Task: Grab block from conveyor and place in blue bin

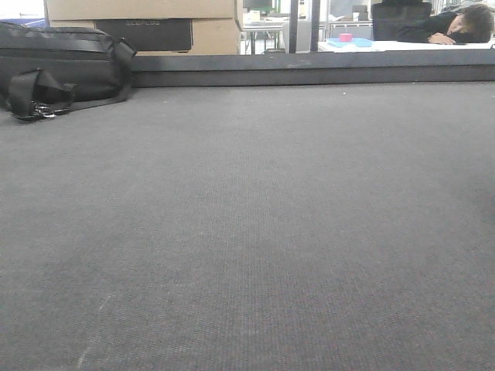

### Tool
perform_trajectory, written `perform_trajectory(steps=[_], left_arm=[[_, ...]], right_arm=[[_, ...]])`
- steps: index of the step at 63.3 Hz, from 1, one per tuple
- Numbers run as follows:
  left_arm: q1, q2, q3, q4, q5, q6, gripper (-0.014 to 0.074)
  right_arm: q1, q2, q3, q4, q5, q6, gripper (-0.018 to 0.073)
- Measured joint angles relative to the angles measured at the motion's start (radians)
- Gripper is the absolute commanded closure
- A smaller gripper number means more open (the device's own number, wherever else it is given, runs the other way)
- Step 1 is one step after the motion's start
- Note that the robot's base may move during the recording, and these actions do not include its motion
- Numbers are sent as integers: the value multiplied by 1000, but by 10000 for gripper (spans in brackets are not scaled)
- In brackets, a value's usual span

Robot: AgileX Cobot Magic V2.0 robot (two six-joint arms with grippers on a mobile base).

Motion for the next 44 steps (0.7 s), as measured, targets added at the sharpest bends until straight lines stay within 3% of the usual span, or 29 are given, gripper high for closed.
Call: perform_trajectory(steps=[18, 44], left_arm=[[0, -282, 108, 0, -29, 0, 708], [0, -516, 108, 0, -31, 0, 708]], right_arm=[[0, -162, 68, 0, -114, 0, 721], [0, -299, 68, 0, -116, 0, 721]])
